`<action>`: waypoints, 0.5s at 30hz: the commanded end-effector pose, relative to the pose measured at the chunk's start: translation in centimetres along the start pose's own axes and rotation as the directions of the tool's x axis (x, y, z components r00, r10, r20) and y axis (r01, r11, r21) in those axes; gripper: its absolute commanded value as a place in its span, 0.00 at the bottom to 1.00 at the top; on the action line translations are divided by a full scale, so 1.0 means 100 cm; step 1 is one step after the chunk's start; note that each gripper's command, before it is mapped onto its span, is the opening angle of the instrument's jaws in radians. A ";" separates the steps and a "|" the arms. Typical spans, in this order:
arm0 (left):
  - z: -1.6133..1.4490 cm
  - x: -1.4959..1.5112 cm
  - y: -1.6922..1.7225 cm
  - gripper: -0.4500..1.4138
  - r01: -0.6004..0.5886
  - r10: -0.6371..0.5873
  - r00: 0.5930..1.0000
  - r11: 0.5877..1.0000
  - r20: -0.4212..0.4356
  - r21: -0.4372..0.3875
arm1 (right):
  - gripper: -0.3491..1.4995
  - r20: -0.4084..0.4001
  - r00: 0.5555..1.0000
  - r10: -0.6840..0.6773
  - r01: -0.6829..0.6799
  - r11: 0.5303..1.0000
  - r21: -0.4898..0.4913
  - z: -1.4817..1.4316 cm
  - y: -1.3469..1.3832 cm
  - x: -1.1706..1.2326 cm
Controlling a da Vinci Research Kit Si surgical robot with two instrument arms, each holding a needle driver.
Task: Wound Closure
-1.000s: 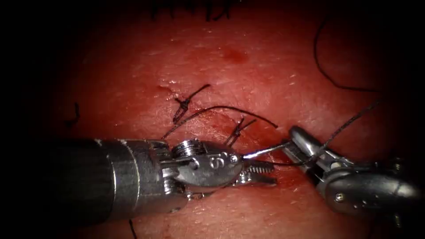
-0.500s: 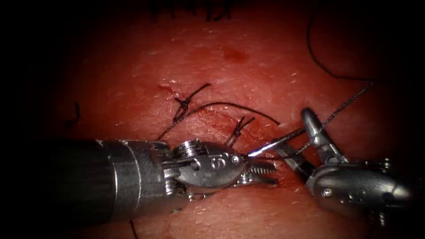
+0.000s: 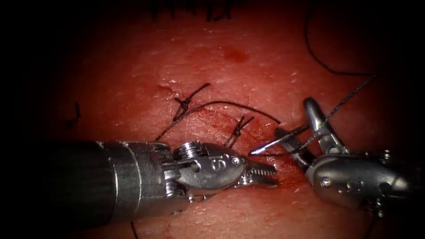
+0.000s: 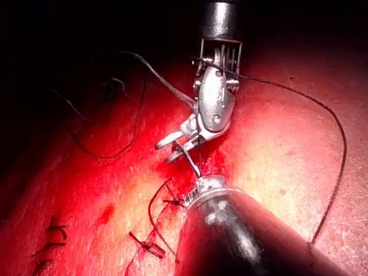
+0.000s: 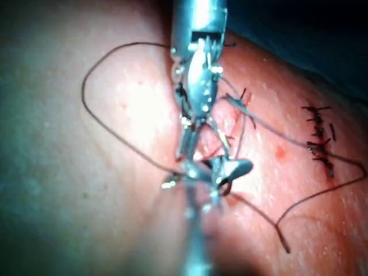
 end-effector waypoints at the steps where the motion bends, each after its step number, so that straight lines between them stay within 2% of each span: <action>1: 0.0008 0.0000 -0.0001 0.13 -0.001 0.001 1.000 1.000 0.001 0.000 | 0.00 -0.008 1.000 0.000 0.000 1.000 0.015 0.0002 -0.0009 -0.0002; 4: 0.0008 0.0000 0.0000 0.13 -0.001 0.001 1.000 1.000 0.001 0.000 | 0.00 0.000 1.000 -0.002 0.002 0.999 0.041 0.0004 -0.0007 -0.0007; 10: 0.0007 0.0001 0.0002 0.13 -0.006 0.006 1.000 1.000 0.001 -0.003 | 0.00 -0.062 0.998 -0.028 0.035 0.992 0.123 0.0009 0.0000 -0.0017; 12: 0.0006 0.0001 0.0003 0.13 -0.005 0.005 1.000 1.000 0.001 -0.003 | 0.00 -0.097 0.995 -0.021 0.039 0.982 0.183 0.0011 0.0003 -0.0024; 15: 0.0006 0.0001 0.0003 0.13 -0.005 0.005 1.000 1.000 0.001 -0.004 | 0.00 -0.123 0.992 -0.018 0.043 0.978 0.205 0.0013 0.0006 -0.0031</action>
